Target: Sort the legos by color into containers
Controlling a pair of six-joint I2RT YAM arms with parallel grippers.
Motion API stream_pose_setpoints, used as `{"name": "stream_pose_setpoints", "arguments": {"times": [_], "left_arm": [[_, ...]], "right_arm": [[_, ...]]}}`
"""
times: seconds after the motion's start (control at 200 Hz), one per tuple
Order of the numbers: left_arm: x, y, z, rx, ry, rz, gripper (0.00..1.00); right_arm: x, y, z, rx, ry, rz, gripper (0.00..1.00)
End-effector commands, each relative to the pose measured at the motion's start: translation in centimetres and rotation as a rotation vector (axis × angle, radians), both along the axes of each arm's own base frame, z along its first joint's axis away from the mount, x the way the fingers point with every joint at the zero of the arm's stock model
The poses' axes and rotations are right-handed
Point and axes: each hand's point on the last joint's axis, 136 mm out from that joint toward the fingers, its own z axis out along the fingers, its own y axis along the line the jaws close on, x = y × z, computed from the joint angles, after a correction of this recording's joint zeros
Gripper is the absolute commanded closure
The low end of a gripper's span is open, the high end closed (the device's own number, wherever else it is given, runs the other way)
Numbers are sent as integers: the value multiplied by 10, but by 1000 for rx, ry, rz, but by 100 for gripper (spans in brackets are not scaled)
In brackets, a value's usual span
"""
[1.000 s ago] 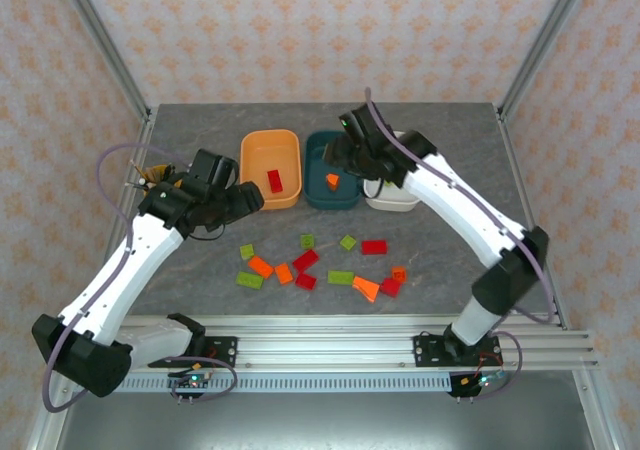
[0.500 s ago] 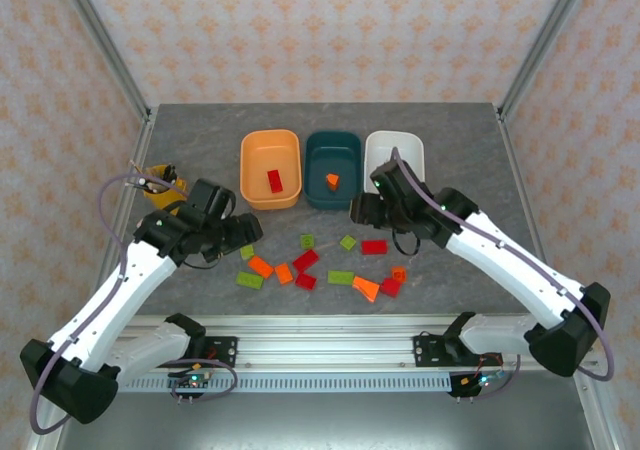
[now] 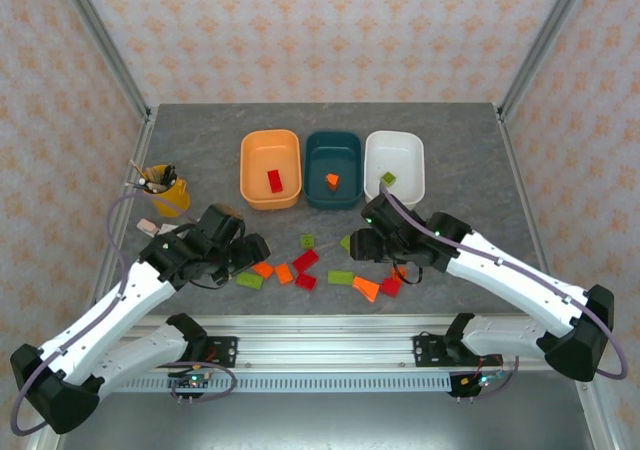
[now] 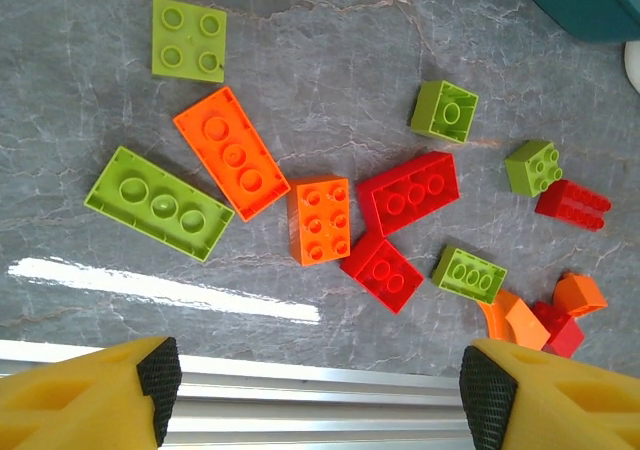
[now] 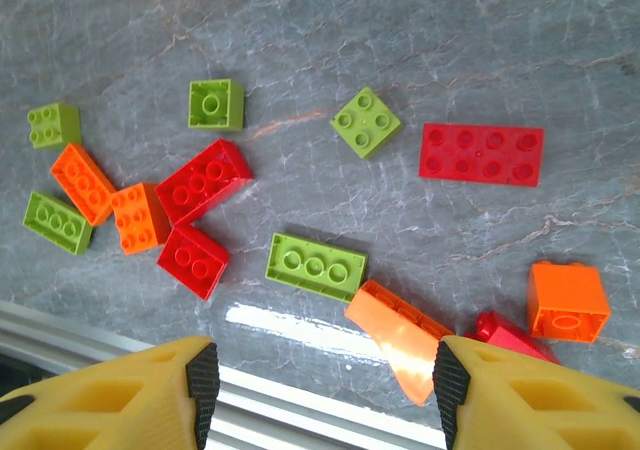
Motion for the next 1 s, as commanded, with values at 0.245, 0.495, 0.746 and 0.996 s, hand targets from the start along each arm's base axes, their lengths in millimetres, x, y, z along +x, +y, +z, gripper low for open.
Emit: {"name": "stream_pose_setpoints", "arguments": {"times": [0.245, 0.495, 0.746, 0.996], "left_arm": [[-4, 10, 2, -34, -32, 118, 24], [-4, -14, -5, -75, -3, 30, 24], [-12, -23, -20, -81, 31, -26, 24], [-5, -32, -17, -98, 16, -41, 23]], "right_arm": [[-12, 20, -6, -25, -64, 297, 39], [-26, 7, -41, -219, 46, 432, 39], [-37, -5, -75, -338, 194, 389, 39], [-13, -68, -77, -351, 170, -176, 37]]}}
